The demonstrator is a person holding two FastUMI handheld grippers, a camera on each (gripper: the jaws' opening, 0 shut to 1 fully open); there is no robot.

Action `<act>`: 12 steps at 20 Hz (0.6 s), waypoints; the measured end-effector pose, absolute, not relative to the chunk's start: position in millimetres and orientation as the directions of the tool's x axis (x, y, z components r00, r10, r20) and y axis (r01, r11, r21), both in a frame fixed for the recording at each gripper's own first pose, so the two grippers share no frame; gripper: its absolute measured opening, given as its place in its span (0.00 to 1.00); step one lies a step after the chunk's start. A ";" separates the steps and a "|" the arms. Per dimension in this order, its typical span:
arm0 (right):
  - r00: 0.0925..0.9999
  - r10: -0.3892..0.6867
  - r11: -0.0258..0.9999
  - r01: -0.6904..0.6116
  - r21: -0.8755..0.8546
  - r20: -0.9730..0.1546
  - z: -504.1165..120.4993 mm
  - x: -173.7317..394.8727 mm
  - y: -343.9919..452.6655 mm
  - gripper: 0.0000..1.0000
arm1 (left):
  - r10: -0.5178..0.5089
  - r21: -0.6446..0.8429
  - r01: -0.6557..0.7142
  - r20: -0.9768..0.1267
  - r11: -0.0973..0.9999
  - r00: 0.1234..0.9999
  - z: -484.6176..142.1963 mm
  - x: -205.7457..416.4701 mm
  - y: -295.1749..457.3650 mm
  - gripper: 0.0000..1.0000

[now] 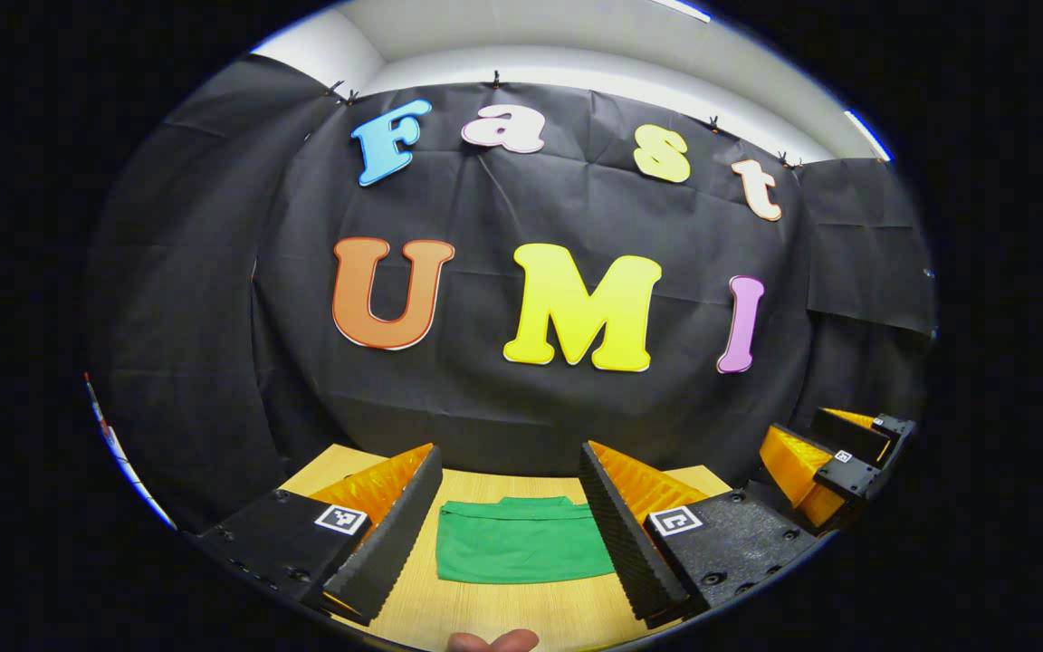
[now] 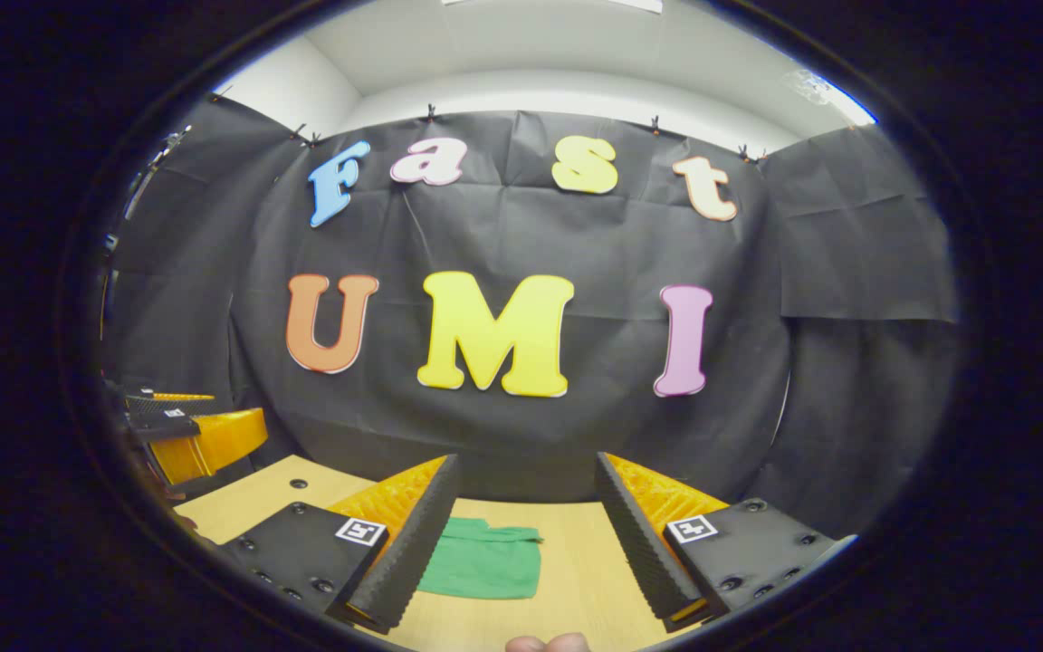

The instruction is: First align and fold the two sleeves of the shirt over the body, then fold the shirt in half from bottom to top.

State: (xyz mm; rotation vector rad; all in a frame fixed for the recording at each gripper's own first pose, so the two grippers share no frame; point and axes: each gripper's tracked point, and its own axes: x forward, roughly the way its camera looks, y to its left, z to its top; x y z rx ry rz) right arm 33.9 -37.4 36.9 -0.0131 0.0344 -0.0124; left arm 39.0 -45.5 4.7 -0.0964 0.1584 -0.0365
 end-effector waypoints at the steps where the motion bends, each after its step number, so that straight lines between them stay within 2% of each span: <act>1: 1.000 -0.016 1.000 0.016 -0.022 -0.017 40.0 29.9 -36.7 0.93 | -0.043 -0.096 0.029 -0.143 0.995 0.989 8.3 35.4 -48.9 0.97; 8: 0.999 -0.010 1.000 0.010 0.005 -0.041 38.1 9.8 -30.9 0.93 | -0.030 -0.060 0.024 -0.101 0.998 0.994 25.5 13.8 -54.2 0.97; 9: 0.999 -0.014 1.000 0.014 0.007 -0.037 38.0 7.8 -31.9 0.96 | -0.031 -0.057 0.025 -0.103 0.998 0.994 25.6 11.6 -54.4 0.97; 11: 0.999 -0.014 1.000 0.015 0.016 -0.031 39.1 3.6 -31.5 0.93 | -0.023 -0.041 0.019 -0.104 0.999 0.994 28.0 10.9 -55.0 0.97; 12: 0.999 -0.012 1.000 0.013 0.019 -0.033 38.6 2.8 -31.4 0.96 | -0.018 -0.031 0.015 -0.096 0.999 0.995 31.3 9.4 -54.3 0.97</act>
